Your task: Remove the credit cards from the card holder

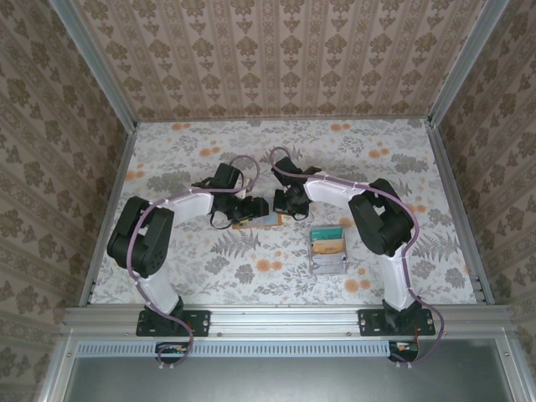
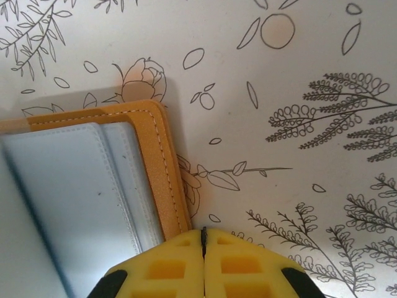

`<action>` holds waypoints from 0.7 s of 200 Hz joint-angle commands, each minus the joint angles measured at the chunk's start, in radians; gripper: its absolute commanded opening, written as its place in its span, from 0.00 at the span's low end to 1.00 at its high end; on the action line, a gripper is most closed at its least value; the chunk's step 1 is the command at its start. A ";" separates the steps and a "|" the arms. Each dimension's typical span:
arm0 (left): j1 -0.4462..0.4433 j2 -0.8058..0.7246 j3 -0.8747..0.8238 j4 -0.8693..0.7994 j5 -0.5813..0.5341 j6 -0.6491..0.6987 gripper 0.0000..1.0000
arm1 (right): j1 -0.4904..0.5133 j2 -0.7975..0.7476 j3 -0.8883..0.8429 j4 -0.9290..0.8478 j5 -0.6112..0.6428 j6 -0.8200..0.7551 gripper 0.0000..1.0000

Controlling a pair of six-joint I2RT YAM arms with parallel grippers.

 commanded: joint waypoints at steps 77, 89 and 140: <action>0.068 -0.139 -0.028 -0.024 -0.055 0.010 0.56 | -0.012 -0.085 0.026 0.030 -0.019 -0.034 0.16; 0.094 -0.151 -0.056 -0.028 -0.067 0.008 0.49 | -0.006 -0.089 0.030 0.060 -0.055 -0.037 0.16; 0.154 -0.139 -0.133 -0.030 -0.073 0.033 0.20 | 0.035 -0.033 0.081 0.154 -0.210 -0.028 0.17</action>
